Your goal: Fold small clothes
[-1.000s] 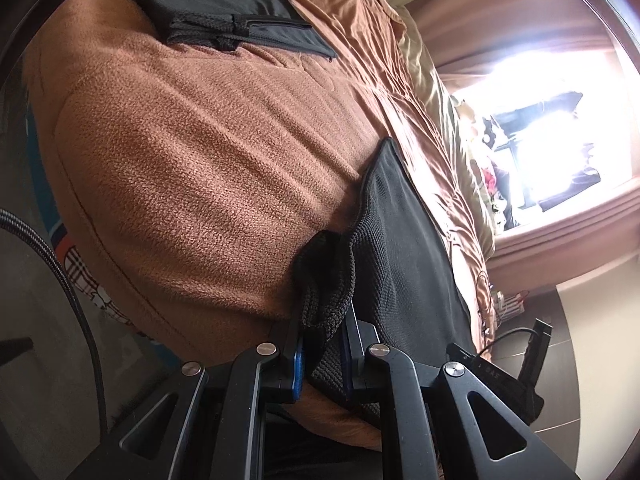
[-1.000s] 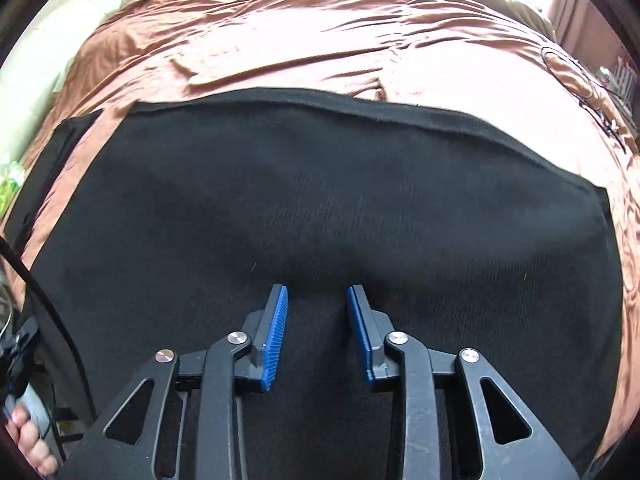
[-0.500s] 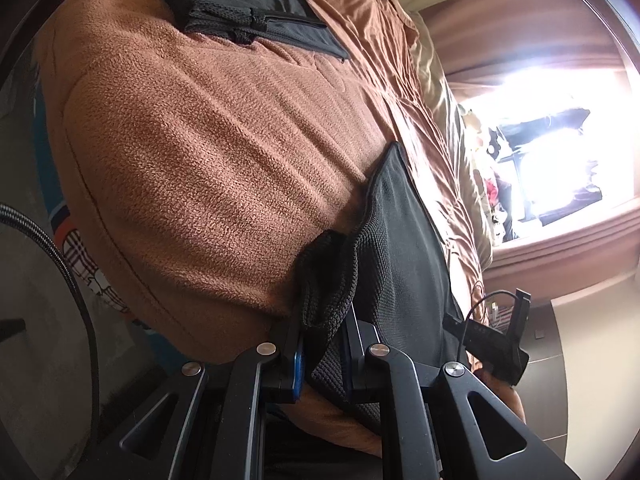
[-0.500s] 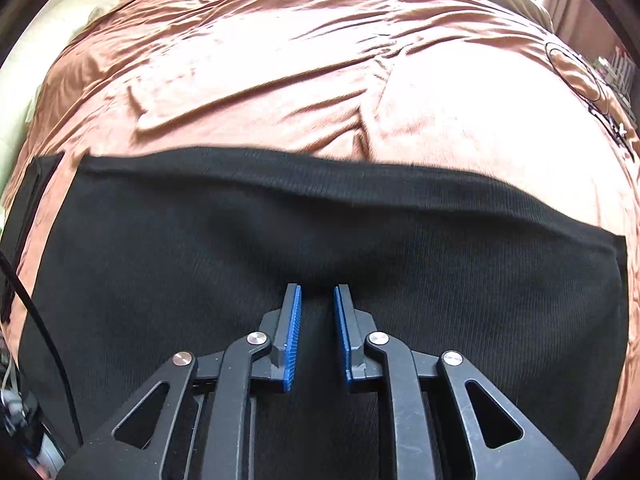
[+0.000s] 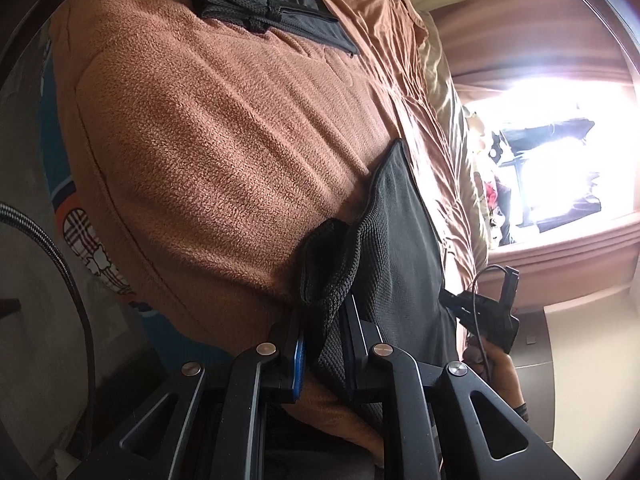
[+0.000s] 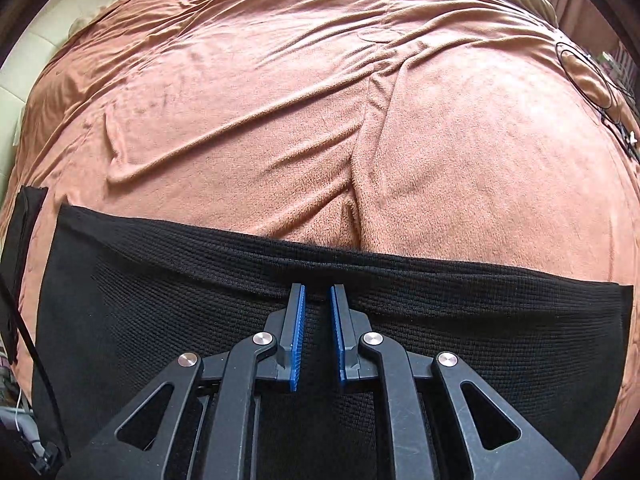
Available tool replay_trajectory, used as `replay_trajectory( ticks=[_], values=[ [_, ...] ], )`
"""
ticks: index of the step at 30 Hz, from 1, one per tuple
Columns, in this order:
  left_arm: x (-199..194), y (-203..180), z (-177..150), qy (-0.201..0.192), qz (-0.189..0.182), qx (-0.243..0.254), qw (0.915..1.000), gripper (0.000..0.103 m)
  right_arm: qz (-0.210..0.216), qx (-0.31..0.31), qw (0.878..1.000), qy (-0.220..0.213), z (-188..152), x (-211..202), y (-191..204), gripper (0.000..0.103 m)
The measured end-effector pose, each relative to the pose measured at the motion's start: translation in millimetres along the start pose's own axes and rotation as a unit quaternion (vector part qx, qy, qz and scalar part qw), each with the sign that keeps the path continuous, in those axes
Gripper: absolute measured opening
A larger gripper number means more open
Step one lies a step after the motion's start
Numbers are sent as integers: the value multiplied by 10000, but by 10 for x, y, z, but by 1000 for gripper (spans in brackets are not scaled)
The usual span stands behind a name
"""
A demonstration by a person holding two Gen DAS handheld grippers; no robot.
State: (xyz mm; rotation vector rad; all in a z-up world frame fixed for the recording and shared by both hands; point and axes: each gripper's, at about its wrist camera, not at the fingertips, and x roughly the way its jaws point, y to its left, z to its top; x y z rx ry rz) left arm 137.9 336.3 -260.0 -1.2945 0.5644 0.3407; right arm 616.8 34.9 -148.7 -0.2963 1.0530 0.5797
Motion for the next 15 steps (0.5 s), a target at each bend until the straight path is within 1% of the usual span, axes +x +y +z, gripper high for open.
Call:
replay_trajectory(
  ticks=[2,5,8,10,11,14,15],
  values=[
    [-14,2,-26,17,-19,21,10000,16,117,35,9999,-48,-24,-124,15,10],
    [-9,16,-15,14,-48,35,10000,16,246,-108,9995,-143,-157,-345,73,10],
    [9,41,21,7,-130,-64,9999,16,326,-270,9990,-119,-351,-512,125,10],
    [19,30,42,-55,-131,-62,9999,16,380,-359,9986,-49,-537,-588,182,10],
    [15,30,46,-69,-119,-45,9999,15,424,-381,9984,2,-615,-627,177,10],
    [-5,16,40,-82,-171,3,9998,6,568,-465,9972,171,-894,-678,237,10],
    [-26,6,38,-94,-210,46,9997,5,602,-480,9968,207,-972,-698,249,10]
  ],
)
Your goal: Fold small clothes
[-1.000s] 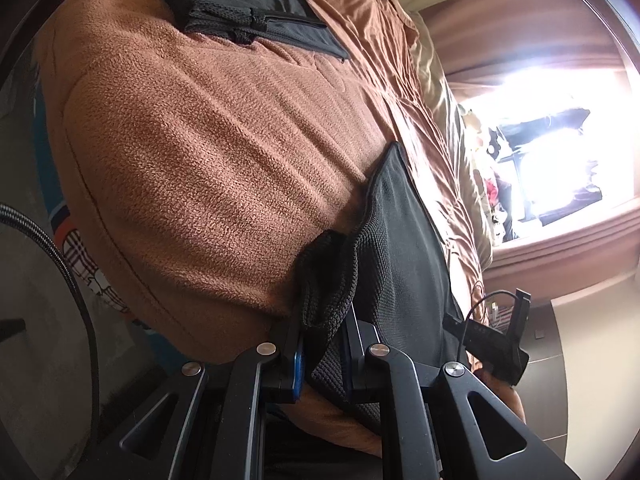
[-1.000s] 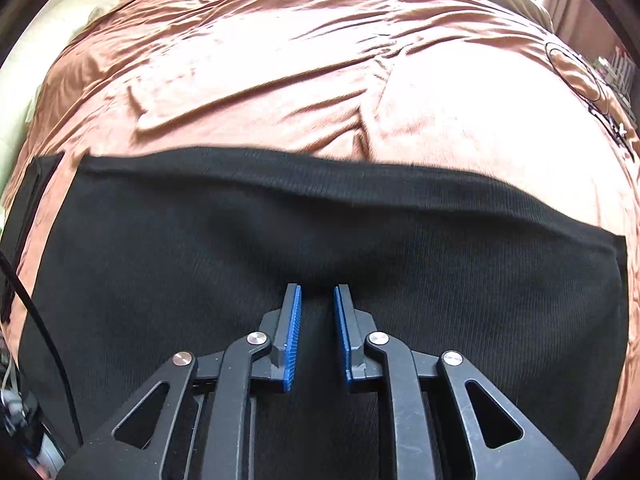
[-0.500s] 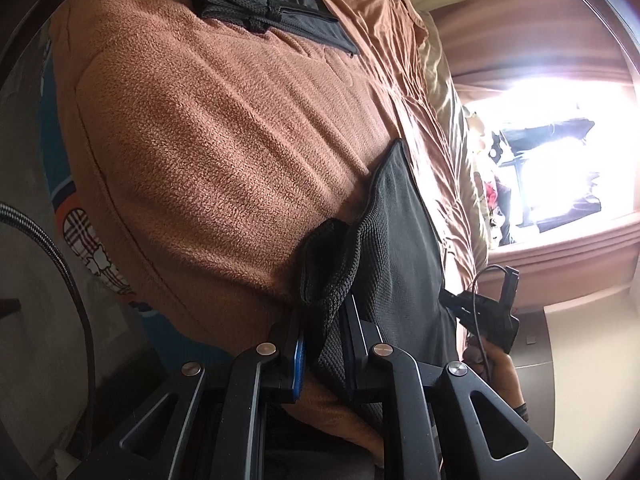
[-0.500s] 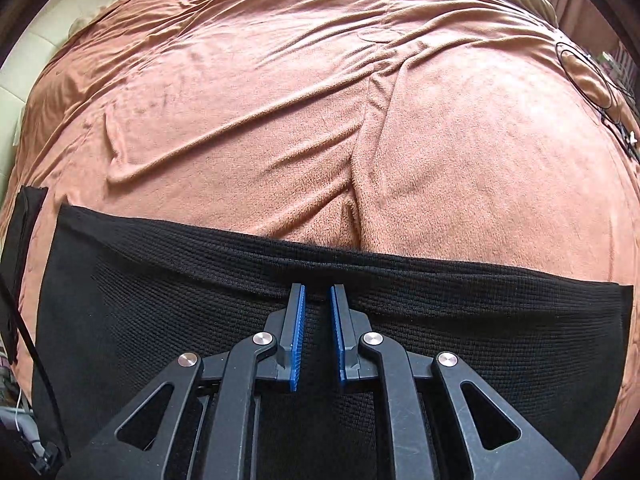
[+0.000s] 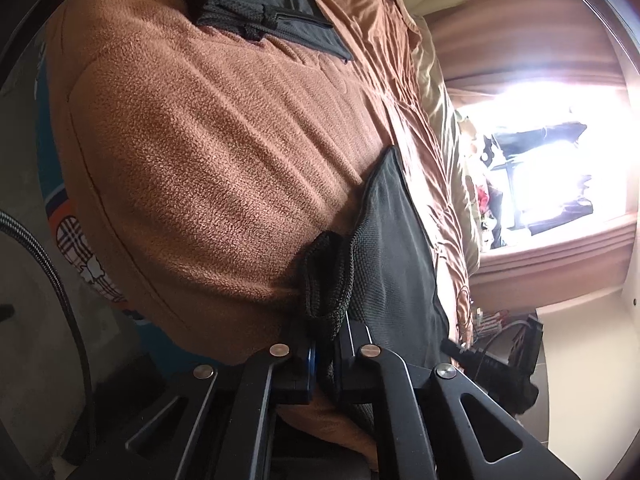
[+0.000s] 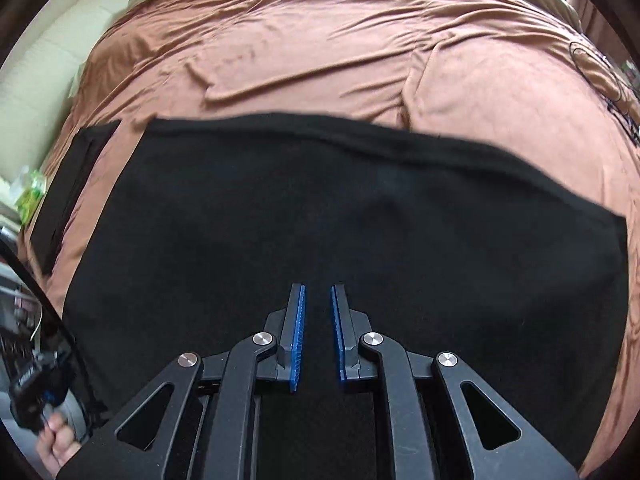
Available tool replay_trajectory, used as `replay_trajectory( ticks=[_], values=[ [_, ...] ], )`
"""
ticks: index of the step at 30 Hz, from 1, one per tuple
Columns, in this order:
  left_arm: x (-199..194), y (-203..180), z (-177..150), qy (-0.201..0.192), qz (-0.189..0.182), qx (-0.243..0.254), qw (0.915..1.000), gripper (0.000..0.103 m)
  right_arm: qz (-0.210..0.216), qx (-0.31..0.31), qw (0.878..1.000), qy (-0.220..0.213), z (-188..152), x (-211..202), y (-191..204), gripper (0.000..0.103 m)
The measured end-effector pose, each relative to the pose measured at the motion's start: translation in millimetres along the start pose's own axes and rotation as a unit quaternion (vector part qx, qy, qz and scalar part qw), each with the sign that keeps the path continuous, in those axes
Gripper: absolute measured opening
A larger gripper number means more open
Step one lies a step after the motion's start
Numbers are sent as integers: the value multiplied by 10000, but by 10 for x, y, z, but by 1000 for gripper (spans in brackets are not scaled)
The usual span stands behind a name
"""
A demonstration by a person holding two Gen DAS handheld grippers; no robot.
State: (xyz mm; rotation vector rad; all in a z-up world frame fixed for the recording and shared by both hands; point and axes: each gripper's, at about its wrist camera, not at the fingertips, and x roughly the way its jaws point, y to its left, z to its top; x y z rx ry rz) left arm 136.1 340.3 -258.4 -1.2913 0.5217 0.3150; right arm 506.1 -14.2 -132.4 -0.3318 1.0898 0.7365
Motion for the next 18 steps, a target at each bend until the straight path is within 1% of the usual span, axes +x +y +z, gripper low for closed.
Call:
replay_trajectory(
  ticks=[5,12,18],
  values=[
    [-99,-102,13,-50,-263,143,9995,4,148,-20,9998,143,-372,-42,106,10],
    [-186,-289,17,7,-706,291,9971,4,269,28,9992,283,-818,-96,186,10],
    [-227,-490,56,68,-971,461,9942,4,295,111,9993,190,-1162,-241,240,10]
  ],
)
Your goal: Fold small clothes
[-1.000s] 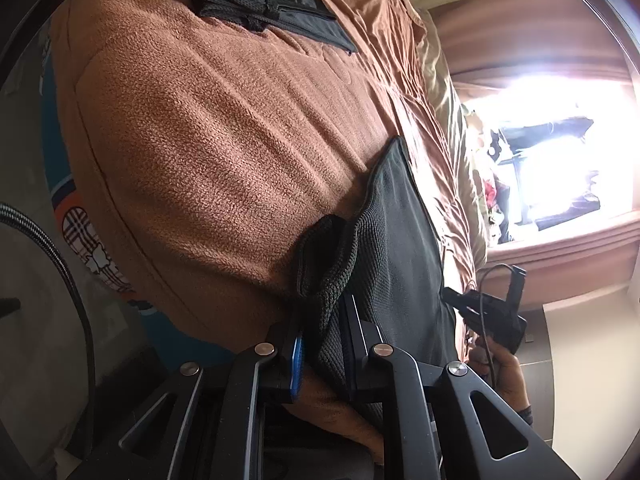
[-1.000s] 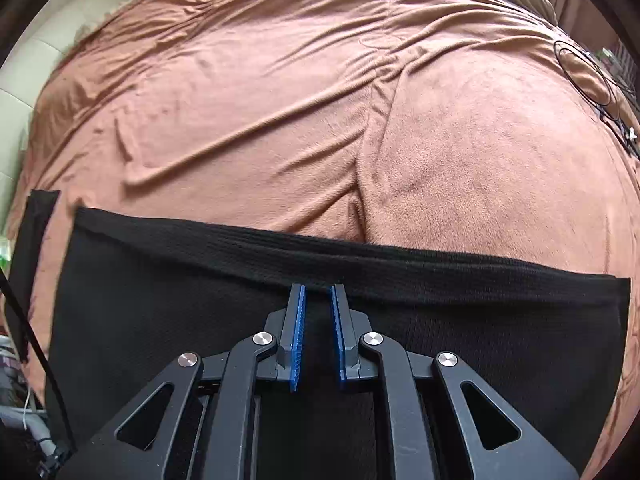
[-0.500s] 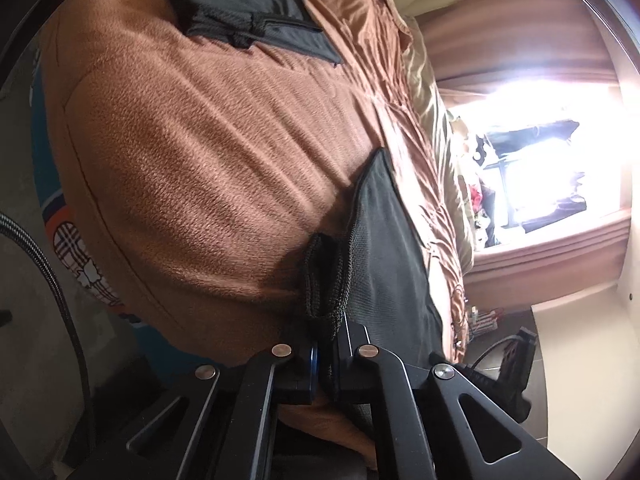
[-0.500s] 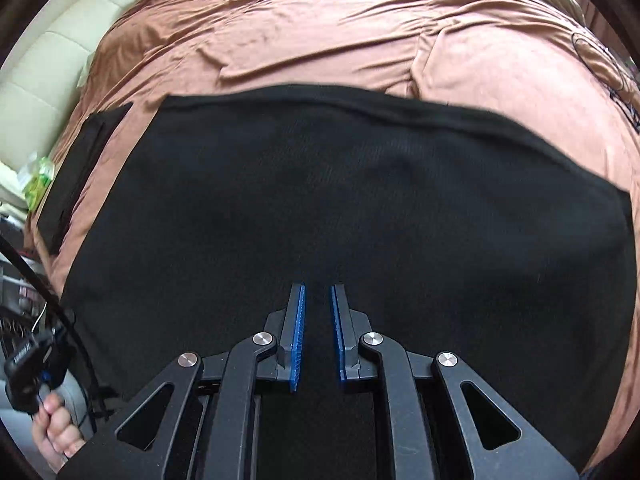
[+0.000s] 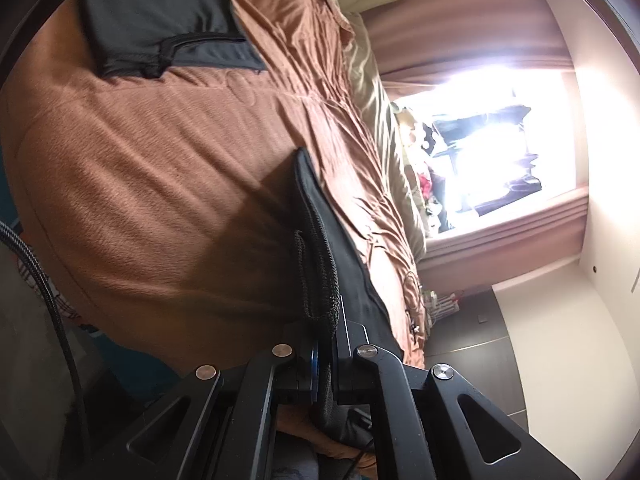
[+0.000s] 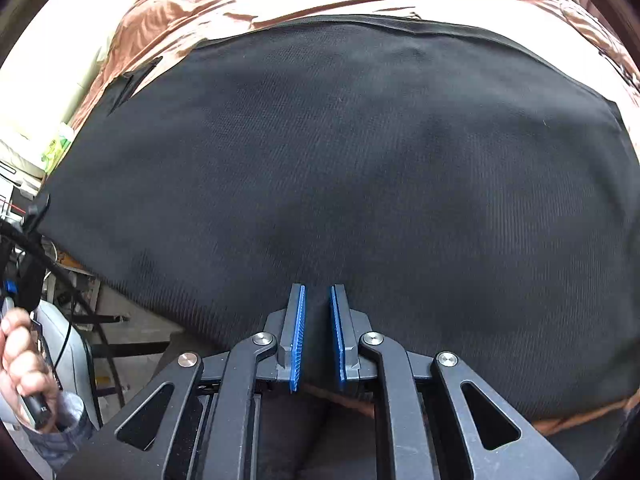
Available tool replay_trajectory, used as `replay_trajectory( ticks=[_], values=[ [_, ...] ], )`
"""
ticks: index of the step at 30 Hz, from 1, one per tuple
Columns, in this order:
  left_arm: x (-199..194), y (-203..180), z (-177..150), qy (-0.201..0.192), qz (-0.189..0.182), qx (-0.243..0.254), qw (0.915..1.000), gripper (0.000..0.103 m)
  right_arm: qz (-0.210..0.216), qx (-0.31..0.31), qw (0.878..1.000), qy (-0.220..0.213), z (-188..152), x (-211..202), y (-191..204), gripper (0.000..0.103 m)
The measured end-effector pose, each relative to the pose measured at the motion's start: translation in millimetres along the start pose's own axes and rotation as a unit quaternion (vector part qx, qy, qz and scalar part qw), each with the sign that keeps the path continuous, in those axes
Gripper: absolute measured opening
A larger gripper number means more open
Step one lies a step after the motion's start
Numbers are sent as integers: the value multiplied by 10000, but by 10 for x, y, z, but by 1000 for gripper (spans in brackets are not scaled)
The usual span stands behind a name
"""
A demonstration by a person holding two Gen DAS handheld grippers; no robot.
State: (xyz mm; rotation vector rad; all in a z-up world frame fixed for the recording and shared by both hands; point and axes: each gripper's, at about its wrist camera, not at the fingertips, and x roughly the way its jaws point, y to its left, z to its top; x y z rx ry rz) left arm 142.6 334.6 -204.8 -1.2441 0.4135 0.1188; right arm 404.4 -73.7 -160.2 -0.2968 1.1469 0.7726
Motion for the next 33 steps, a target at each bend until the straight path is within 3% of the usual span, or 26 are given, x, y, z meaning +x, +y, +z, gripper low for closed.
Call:
replay_trajectory(
  ticks=[9,20,27,33],
  values=[
    [58,-246,74,75,-247,118,9996,3,356,160,9992,31,-323,-150,-37,10],
    [166,-609,156,231,-553,337,9976,3,161,169,9973,-696,-104,-373,-115,10],
    [312,-1012,171,390,-658,666,9948,3,447,386,9971,-474,-245,-66,-166,10],
    [564,-1424,110,566,-761,887,9915,3,788,553,9934,-619,-226,-213,-371,10]
  ],
)
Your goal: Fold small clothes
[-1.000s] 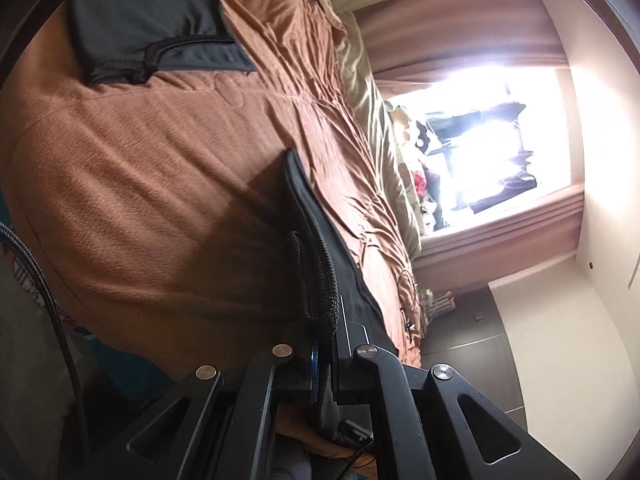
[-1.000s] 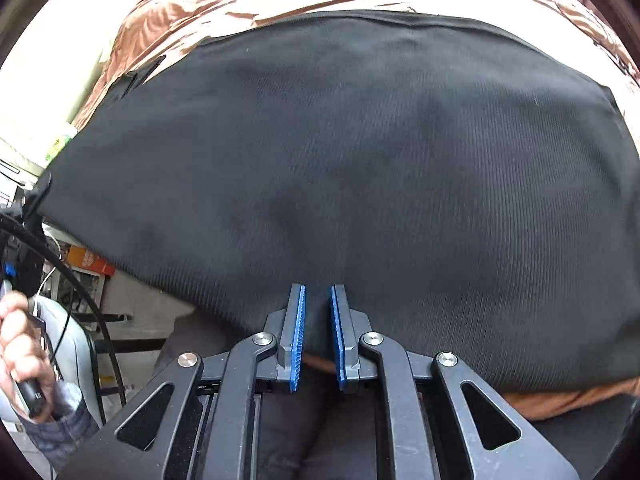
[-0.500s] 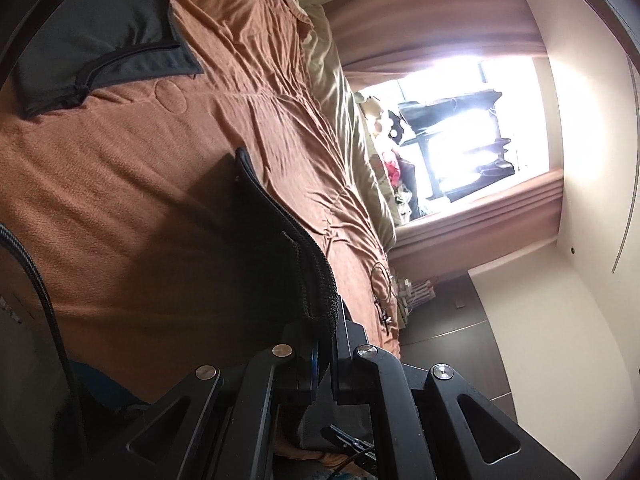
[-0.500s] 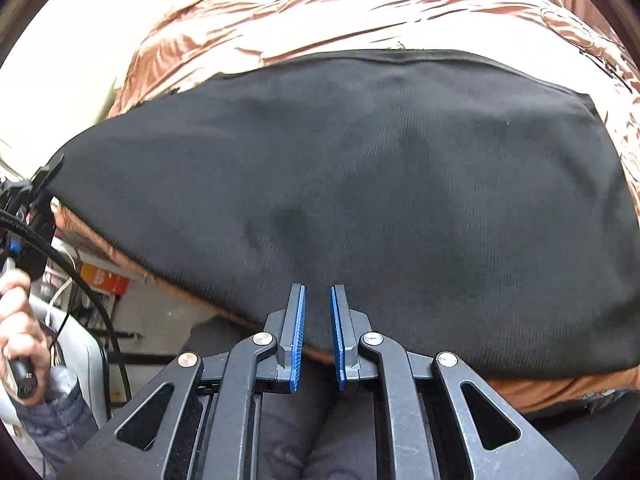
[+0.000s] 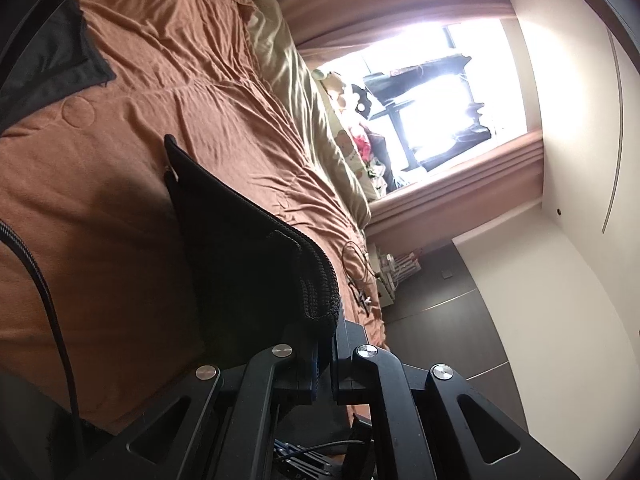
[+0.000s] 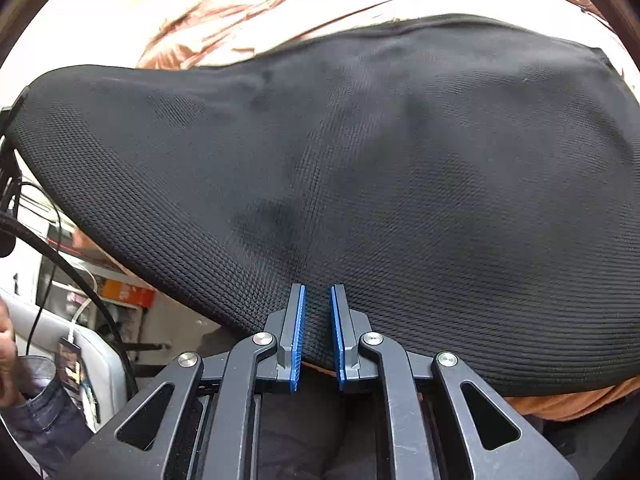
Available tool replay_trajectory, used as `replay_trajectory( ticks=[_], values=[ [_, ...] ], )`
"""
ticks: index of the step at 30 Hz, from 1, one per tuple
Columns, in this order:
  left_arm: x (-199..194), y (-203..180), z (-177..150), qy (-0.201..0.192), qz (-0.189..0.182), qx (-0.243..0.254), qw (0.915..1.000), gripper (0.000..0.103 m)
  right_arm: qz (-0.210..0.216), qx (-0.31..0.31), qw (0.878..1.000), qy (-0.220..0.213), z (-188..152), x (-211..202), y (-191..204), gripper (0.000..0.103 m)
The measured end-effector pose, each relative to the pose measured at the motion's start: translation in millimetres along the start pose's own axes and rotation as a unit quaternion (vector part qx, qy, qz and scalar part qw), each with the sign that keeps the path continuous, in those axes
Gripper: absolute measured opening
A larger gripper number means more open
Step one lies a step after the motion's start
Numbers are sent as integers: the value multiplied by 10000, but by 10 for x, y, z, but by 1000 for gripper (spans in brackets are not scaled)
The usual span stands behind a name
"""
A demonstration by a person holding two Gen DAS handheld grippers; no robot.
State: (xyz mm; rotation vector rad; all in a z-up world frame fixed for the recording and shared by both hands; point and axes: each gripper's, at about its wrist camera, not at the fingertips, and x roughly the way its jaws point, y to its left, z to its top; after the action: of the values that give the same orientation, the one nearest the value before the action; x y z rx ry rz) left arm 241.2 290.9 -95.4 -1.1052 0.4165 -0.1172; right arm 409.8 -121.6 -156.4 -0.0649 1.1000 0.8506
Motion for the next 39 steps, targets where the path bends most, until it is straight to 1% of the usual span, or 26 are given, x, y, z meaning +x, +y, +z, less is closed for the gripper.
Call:
replay_trajectory(
  ticks=[3,7,8,9,10,11,12,13,17,21,25,28,32,39],
  values=[
    [143,-193,-12,102,-56,159,9998,3,-10,-6,9995,-301,6,-249,-119,10],
    [351,-448,-76,271,-93,353,9990,3,-13,100,9980,-619,-89,-629,-346,11],
    [402,-508,-92,309,-104,398,9987,3,-17,146,9976,-684,-109,-684,-429,14],
    [460,-579,-115,356,-116,452,9983,3,-28,194,9971,-740,-130,-749,-516,22],
    [517,-648,-141,404,-124,501,9979,3,-42,239,9965,-805,-138,-804,-579,28],
    [542,-685,-168,442,-135,532,9975,3,-58,279,9956,-891,-163,-879,-652,42],
    [599,-752,-201,494,-147,576,9970,3,-77,317,9946,-986,-192,-952,-721,52],
    [656,-821,-238,547,-158,627,9964,3,-96,358,9934,-1088,-225,-1038,-804,53],
    [825,-1033,-411,732,-193,805,9939,3,-64,522,9902,-1296,-358,-1256,-1030,53],
    [1084,-1230,-619,977,-211,997,9900,4,-85,689,9867,-1471,-557,-1464,-1244,53],
    [1324,-1338,-858,1250,-209,1097,9859,4,-126,905,9837,-1547,-722,-1672,-1499,53],
    [1520,-1393,-1039,1458,-221,1138,9825,4,-167,1017,9821,-1576,-849,-1765,-1620,53],
    [1804,-1419,-1340,1809,-177,1199,9760,4,-244,1191,9794,-1615,-1013,-1916,-1768,53],
    [2187,-1378,-1833,2362,50,1356,9622,4,-344,1497,9748,-1621,-1211,-2060,-2046,53]
  ],
)
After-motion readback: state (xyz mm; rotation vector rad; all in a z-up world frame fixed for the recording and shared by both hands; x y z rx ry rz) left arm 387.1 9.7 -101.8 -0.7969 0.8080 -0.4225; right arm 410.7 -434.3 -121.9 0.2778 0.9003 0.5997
